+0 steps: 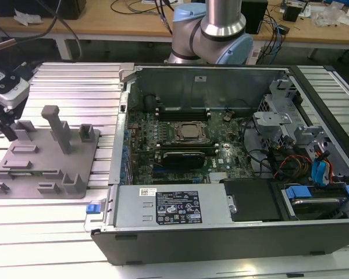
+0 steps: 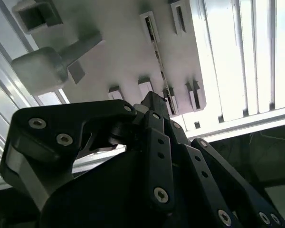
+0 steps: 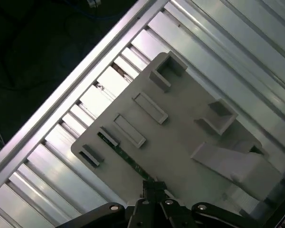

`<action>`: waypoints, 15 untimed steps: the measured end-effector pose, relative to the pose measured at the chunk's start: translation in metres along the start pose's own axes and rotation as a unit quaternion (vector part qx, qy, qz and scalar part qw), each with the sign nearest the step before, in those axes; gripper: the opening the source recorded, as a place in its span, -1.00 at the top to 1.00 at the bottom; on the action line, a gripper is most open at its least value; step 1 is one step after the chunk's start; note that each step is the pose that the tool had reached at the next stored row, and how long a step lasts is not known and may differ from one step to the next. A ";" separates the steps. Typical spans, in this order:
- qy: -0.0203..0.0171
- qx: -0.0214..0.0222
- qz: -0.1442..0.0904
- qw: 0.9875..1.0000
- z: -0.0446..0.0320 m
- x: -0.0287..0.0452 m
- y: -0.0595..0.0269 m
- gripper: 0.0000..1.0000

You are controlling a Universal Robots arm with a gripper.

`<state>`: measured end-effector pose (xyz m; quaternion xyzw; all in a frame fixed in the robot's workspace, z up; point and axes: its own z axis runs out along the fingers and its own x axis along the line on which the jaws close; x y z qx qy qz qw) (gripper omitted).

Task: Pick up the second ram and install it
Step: 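Pick up the second ram and move it above second insertion slot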

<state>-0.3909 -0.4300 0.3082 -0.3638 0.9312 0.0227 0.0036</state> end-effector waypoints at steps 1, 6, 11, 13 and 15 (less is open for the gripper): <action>0.001 0.000 -0.014 1.000 0.0004 0.0000 0.0000 0.84; 0.006 -0.001 -0.111 0.994 0.0021 0.0001 -0.0002 0.84; 0.008 -0.001 -0.150 0.989 0.0026 0.0000 -0.0001 0.84; 0.010 -0.003 -0.201 0.979 0.0035 0.0001 -0.0001 0.84; 0.011 -0.003 -0.236 0.972 0.0046 0.0001 -0.0002 0.84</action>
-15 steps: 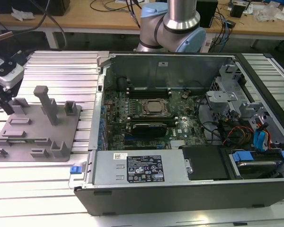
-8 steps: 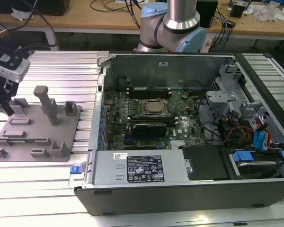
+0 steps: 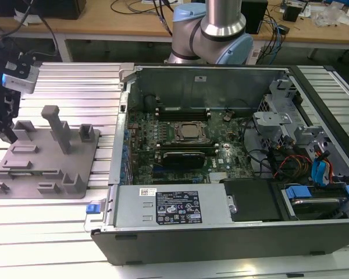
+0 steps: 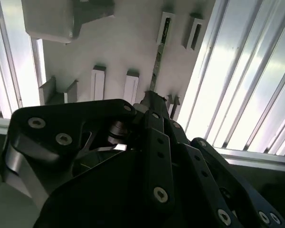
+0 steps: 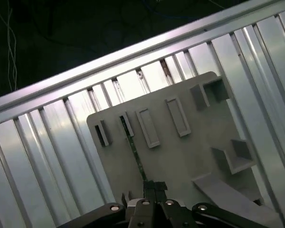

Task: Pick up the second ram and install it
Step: 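Pick up the second ram and move it above second insertion slot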

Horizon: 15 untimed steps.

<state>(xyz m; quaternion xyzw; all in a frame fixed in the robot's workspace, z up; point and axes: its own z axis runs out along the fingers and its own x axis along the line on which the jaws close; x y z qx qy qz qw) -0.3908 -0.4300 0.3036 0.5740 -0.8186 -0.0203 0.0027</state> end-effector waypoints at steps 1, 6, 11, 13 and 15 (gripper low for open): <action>0.000 0.000 -0.013 1.000 0.0003 0.0000 0.0000 0.84; 0.003 -0.001 -0.076 0.997 0.0022 0.0000 -0.0001 0.84; 0.004 -0.002 -0.120 0.993 0.0035 0.0001 -0.0002 0.84; 0.003 0.004 -0.124 0.992 0.0069 0.0001 -0.0004 0.84; 0.003 0.006 -0.125 0.992 0.0142 0.0011 0.0016 0.84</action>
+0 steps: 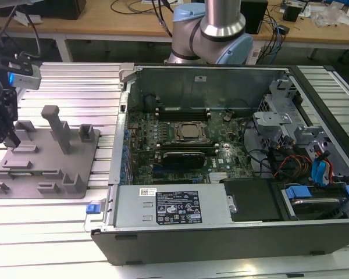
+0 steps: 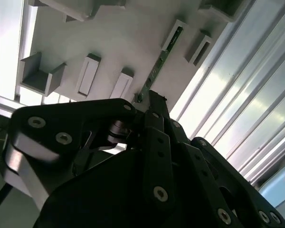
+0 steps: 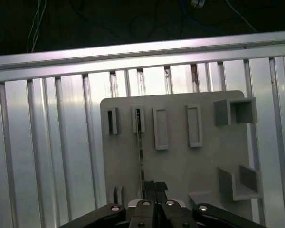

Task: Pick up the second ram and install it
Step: 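Pick up the second ram and move it above second insertion slot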

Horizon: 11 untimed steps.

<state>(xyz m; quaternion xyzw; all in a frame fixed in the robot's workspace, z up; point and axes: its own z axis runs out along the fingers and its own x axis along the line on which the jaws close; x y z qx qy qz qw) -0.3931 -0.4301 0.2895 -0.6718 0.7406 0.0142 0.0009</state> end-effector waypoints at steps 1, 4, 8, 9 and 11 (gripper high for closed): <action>0.000 0.001 0.000 1.000 0.0032 0.0004 0.0020 0.84; 0.000 0.001 0.000 1.000 0.0068 0.0009 0.0045 0.84; 0.000 0.001 0.000 1.000 0.0101 0.0017 0.0055 0.84; -0.001 0.001 -0.001 1.000 0.0109 0.0021 0.0061 0.84; -0.002 0.002 -0.001 1.000 0.0130 0.0043 0.0079 0.84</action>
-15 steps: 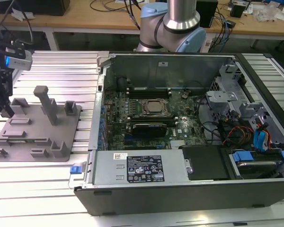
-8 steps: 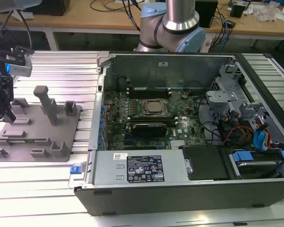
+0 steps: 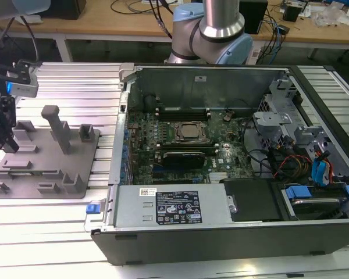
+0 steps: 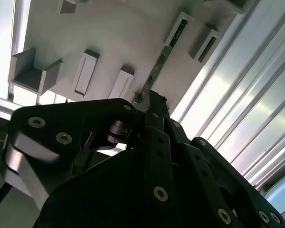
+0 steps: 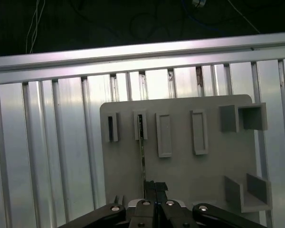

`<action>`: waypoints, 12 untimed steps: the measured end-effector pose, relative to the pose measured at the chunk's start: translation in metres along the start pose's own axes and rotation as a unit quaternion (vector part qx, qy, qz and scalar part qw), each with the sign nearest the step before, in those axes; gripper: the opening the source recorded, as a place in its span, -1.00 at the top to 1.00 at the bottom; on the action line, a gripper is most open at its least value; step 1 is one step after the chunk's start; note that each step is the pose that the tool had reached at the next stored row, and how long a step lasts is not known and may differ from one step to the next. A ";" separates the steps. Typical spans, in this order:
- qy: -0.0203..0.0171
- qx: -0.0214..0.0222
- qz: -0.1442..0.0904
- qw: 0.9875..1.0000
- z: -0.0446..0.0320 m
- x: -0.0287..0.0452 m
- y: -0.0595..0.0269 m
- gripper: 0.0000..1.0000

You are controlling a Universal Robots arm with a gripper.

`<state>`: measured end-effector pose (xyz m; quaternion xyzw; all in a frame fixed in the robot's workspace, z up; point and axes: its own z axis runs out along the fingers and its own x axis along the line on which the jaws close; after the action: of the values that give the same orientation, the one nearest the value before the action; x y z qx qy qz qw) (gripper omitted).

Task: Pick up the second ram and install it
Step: 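Pick up the second ram and move it above second insertion slot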

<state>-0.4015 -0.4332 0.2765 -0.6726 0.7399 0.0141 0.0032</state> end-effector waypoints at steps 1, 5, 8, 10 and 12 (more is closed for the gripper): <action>0.000 0.000 0.000 1.000 0.0005 0.0006 0.0005 0.84; -0.003 0.001 -0.001 1.000 0.0086 0.0070 0.0031 0.84; -0.004 0.001 -0.002 1.000 0.0146 0.0082 0.0042 0.84; -0.004 0.001 -0.002 1.000 0.0193 0.0087 0.0049 0.84; -0.004 0.001 -0.002 1.000 0.0242 0.0092 0.0059 0.84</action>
<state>-0.4086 -0.4412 0.2522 -0.6744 0.7382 0.0167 0.0070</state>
